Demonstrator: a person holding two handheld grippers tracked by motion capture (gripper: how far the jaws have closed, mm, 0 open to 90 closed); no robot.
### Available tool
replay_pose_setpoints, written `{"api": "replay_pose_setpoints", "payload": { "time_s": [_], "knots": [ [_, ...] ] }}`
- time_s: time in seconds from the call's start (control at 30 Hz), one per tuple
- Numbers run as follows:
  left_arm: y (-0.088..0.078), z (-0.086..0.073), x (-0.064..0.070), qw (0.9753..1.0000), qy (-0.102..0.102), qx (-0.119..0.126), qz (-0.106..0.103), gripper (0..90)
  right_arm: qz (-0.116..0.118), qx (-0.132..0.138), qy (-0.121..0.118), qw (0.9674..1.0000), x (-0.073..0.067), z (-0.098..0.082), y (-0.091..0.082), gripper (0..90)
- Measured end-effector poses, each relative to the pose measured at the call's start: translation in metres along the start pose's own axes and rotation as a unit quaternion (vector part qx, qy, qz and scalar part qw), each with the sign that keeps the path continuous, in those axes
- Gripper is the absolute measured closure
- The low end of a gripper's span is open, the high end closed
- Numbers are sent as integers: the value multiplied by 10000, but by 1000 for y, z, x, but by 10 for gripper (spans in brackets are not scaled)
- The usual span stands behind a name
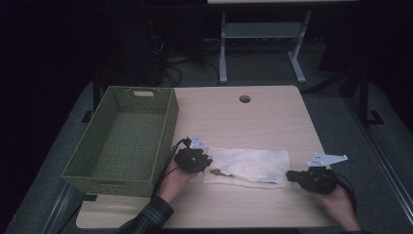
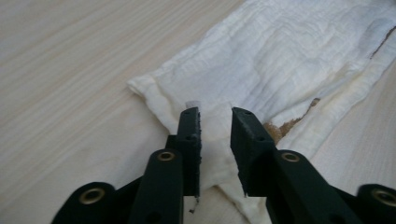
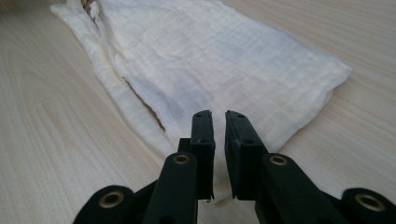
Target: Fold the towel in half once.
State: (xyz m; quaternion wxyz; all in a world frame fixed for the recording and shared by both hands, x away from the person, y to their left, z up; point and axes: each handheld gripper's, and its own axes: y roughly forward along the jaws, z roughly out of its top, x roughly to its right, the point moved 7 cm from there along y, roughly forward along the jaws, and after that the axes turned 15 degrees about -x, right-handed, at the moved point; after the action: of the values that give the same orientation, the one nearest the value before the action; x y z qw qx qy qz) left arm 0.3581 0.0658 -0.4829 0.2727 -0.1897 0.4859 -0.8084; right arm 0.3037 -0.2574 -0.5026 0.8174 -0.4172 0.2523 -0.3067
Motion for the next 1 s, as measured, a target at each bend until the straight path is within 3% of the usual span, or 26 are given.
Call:
{"api": "replay_pose_setpoints", "payload": {
  "time_s": [0.1, 0.17, 0.2, 0.3, 0.47, 0.6, 0.73, 0.8, 0.93, 1.0],
  "knots": [
    [8, -2, -4, 9998, -119, -134, 80, 644, 3, -52, 2, 10000, 0, -2, 3, 801],
    [13, -5, -6, 9996, -180, -204, 22, 651, -10, -91, 18, 10000, 0, -3, 5, 802],
    [16, -7, -7, 9995, -197, -259, -9, 669, -11, -118, 38, 9999, 0, -4, 6, 801],
    [18, -10, -6, 9991, -209, -333, -188, 836, -24, -142, 15, 9999, 2, -5, 7, 803],
    [9, -15, 2, 9990, -186, -284, -274, 869, -8, -172, 21, 9998, 2, -6, 9, 807],
    [-3, -25, 17, 9990, -122, -235, -352, 868, -29, -194, 46, 9998, 3, -7, 7, 812],
    [-7, -41, 26, 9984, -188, -310, -434, 856, -53, -166, 46, 9998, 5, -10, 5, 811],
    [-9, -46, 28, 9985, -250, -264, -416, 804, -45, -161, 102, 9998, 5, -11, 4, 812],
    [-17, -41, 24, 9994, -272, -68, -191, 673, -76, -114, 102, 9999, 7, -10, 2, 823],
    [-18, -34, 20, 9995, -282, 38, -130, 659, -89, -109, 120, 9998, 7, -8, 2, 838]
  ]
}}
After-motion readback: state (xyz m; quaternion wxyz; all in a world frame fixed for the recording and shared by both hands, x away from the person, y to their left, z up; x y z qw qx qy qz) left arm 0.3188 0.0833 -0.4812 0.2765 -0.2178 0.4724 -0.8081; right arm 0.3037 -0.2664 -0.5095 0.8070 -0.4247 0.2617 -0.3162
